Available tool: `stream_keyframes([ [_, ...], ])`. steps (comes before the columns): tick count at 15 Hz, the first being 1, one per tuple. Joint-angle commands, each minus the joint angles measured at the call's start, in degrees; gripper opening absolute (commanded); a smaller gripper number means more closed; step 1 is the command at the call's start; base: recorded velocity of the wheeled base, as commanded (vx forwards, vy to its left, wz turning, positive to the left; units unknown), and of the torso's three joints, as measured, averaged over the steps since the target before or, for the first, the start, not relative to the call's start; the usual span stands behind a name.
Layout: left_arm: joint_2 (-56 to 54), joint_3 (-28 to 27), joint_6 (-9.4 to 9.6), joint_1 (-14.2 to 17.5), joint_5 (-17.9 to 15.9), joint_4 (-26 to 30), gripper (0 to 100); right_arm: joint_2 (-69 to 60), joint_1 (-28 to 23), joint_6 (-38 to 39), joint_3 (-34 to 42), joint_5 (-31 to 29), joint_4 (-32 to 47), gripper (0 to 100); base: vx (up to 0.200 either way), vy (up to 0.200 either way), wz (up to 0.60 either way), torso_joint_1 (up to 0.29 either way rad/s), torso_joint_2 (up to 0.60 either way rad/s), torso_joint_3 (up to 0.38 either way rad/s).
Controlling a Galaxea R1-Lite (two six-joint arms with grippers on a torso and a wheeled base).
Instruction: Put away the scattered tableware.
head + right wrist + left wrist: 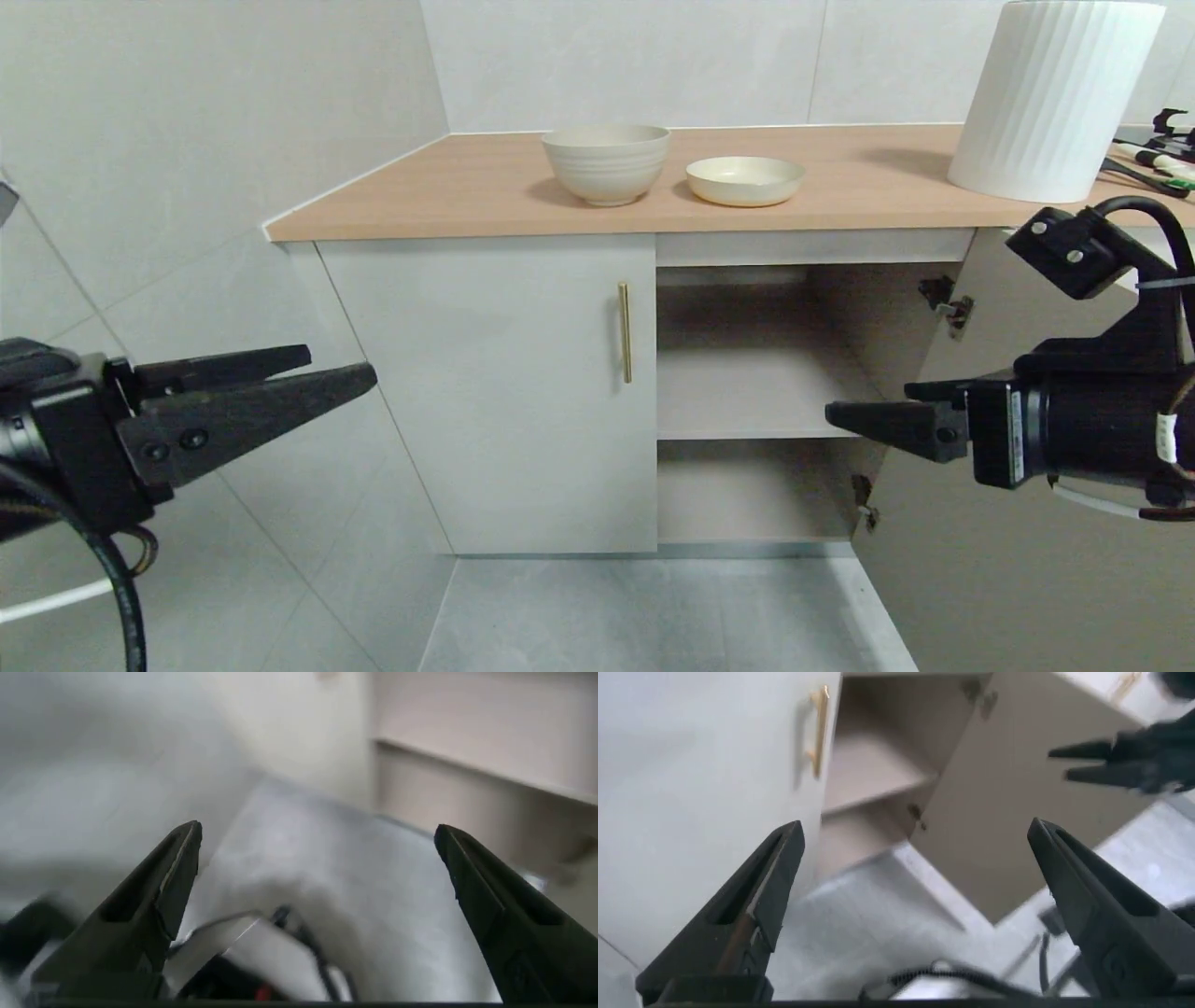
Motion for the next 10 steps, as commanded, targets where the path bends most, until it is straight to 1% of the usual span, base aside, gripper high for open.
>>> stream_keyframes([
  [1,2.27,-2.07,-0.56,0.64,-0.01,-0.12,100,3.21,-1.67,-0.03,-1.57,-2.47,0.01,100,0.0,0.0,0.0,0.0,0.0,0.0],
  [3,3.33,-2.24,-1.53,0.64,0.17,-0.12,100,2.77,-2.1,0.06,-1.4,-3.79,0.01,100,0.0,0.0,0.0,0.0,0.0,0.0],
  [7,3.42,-2.24,-1.53,0.64,0.35,-0.12,100,1.01,-2.1,-0.2,-0.34,-3.26,0.01,100,0.0,0.0,0.0,0.0,0.0,0.0],
  [10,3.42,-2.24,-1.44,0.64,0.35,-0.12,100,0.66,-2.1,-0.2,-0.17,-3.53,0.01,100,0.2,0.0,0.0,0.005,0.0,0.002],
])
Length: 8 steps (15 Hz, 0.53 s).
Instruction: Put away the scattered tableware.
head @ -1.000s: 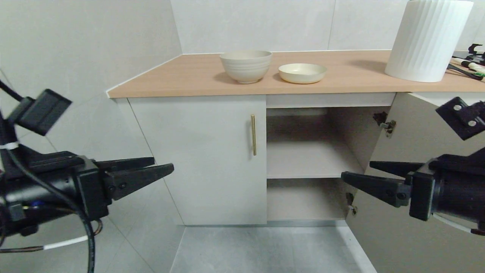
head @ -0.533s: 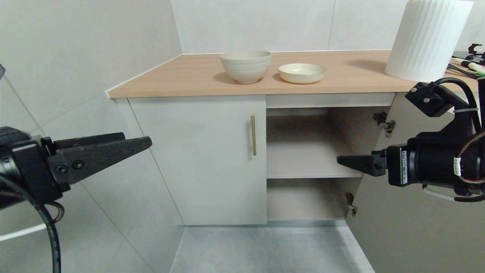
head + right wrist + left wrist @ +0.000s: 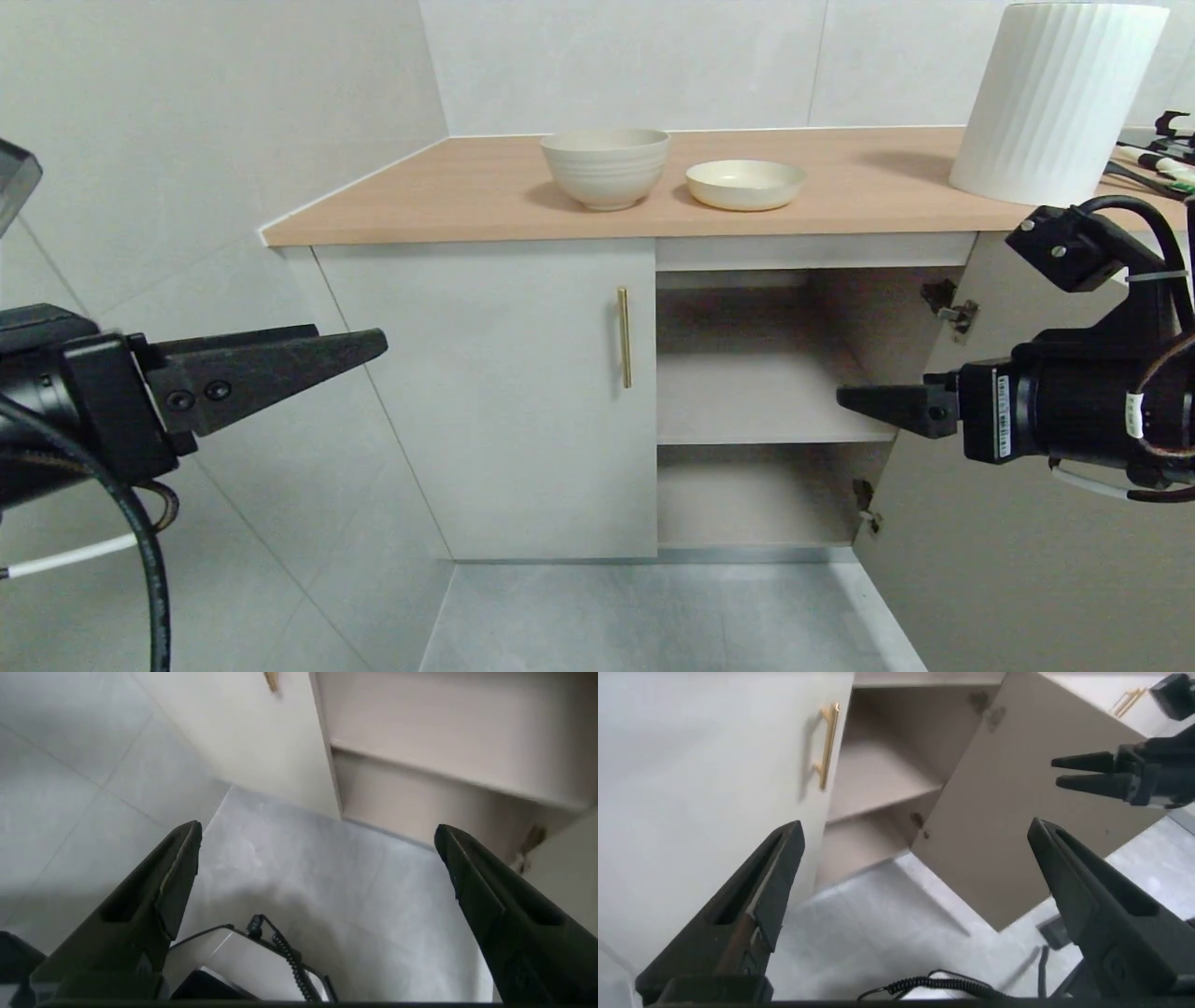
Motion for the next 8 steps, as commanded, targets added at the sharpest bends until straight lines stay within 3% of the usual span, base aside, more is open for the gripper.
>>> stream_keyframes([
  [1,0.49,0.11,0.01,0.01,0.02,-0.01,100,-0.5,0.02,-0.01,0.23,-0.15,-0.02,100,0.2,0.0,0.0,-0.007,-0.01,0.002],
  [8,0.49,0.11,0.01,0.01,-0.07,-0.01,100,-0.5,0.02,-0.09,0.75,-0.15,-0.02,100,0.2,0.0,0.0,0.004,0.0,0.001],
])
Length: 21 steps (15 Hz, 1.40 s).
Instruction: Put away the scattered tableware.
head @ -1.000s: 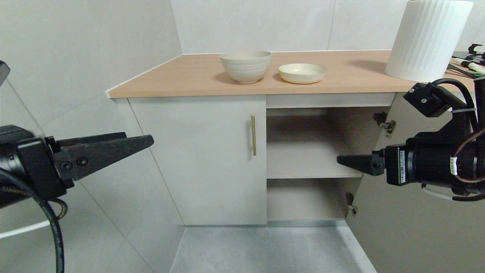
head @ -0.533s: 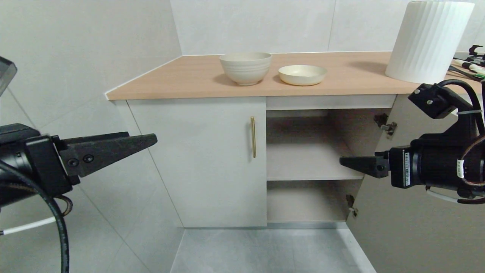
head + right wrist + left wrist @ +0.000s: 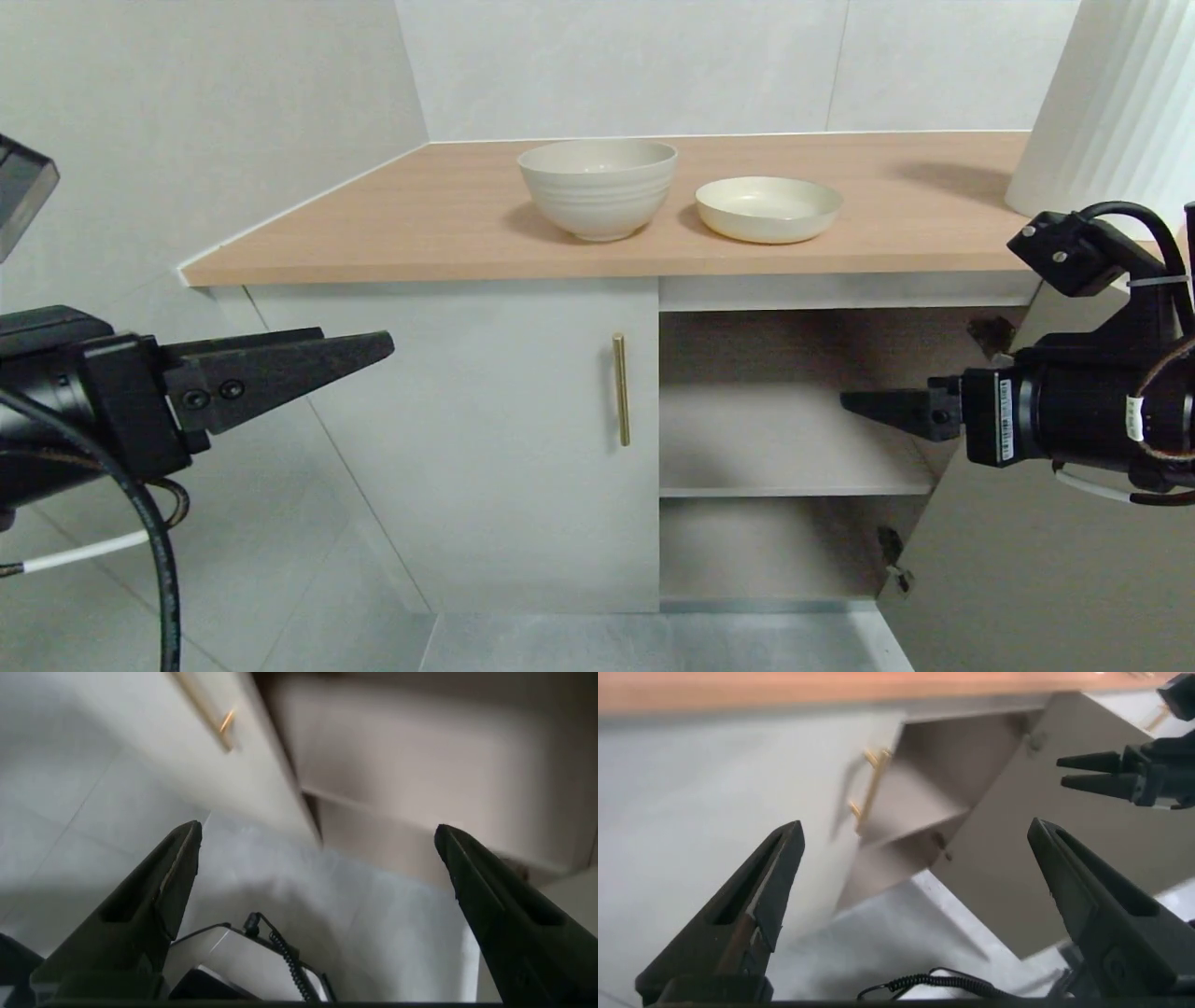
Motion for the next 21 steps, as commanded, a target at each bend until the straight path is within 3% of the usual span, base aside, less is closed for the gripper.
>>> stream_keyframes([
  [1,0.36,0.03,-0.02,0.03,-0.01,-0.01,100,-0.06,0.02,-0.01,0.1,0.01,-0.02,100,0.2,0.0,0.0,0.002,0.01,-0.007],
  [3,0.54,0.03,-0.02,0.03,-0.01,-0.01,100,-0.14,0.02,-0.1,0.27,0.01,-0.02,100,0.2,0.0,0.0,0.002,0.01,0.0],
  [13,1.33,0.38,-0.02,-0.06,-0.01,-0.01,100,-0.5,0.02,-1.59,0.98,0.01,-0.02,100,0.0,0.0,0.0,0.0,0.0,0.0],
  [21,4.49,0.03,-0.02,-0.06,-0.01,-0.54,100,0.21,0.02,-1.59,1.06,0.01,-0.02,100,0.0,0.0,0.0,0.116,-0.38,-0.267],
])
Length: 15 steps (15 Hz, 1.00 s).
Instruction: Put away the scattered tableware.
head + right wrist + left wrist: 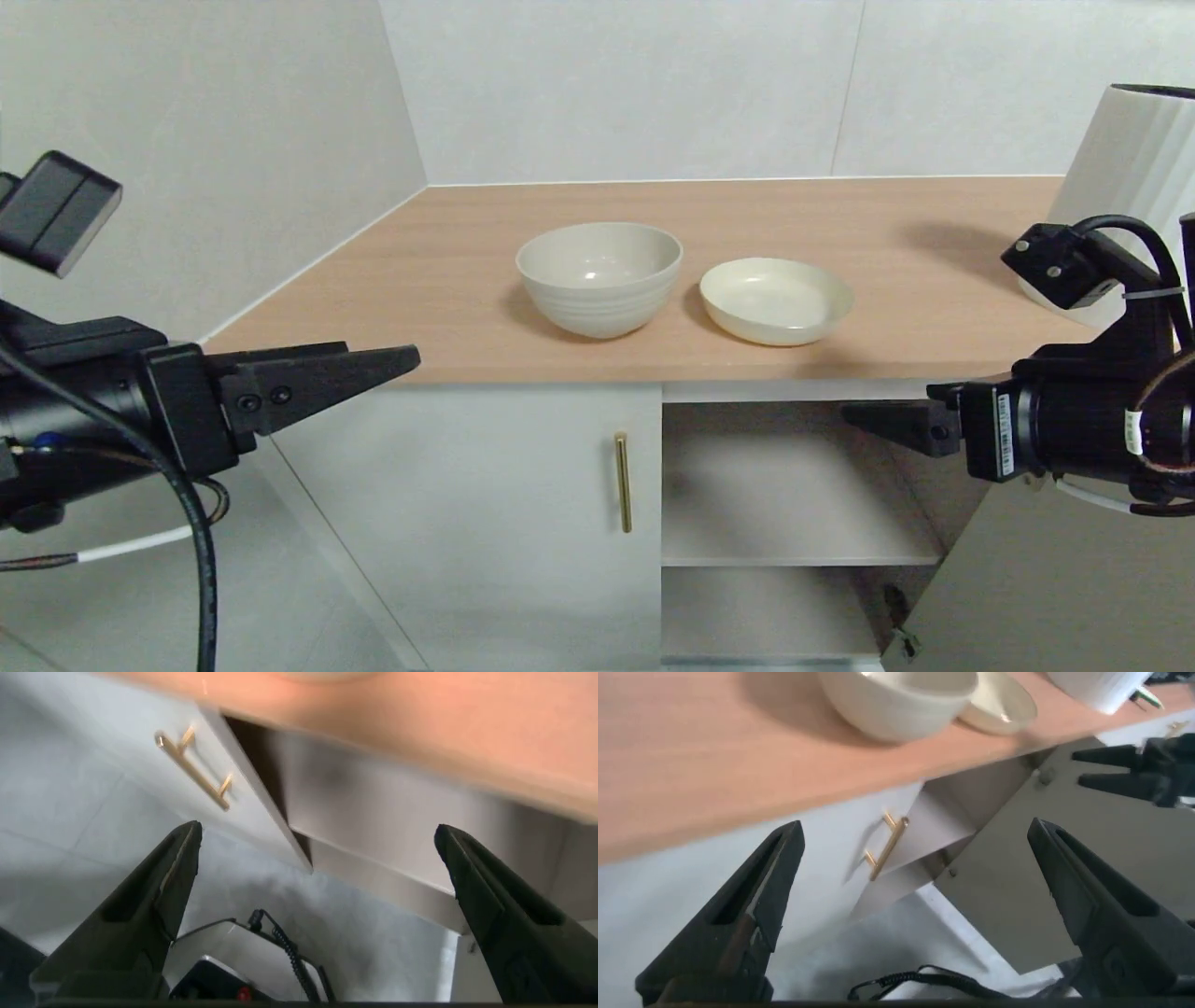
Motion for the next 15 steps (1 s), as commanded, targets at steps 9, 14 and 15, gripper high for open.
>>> stream_keyframes([
  [9,13.52,-0.45,-0.17,-0.11,-0.12,-7.99,100,3.48,-0.86,0.02,-0.12,0.01,-0.02,100,0.0,0.0,0.0,0.196,-0.48,-0.284],
  [14,16.24,-4.67,-0.25,-0.28,-0.83,4.49,100,5.76,-1.83,0.11,-0.39,0.01,-1.78,100,0.0,0.0,0.0,0.078,-0.17,-0.098],
  [15,16.95,-5.11,-0.87,-0.28,-0.83,4.58,100,6.73,-2.01,0.19,-0.92,-0.34,-2.74,100,0.0,0.0,0.0,0.0,0.0,0.0],
])
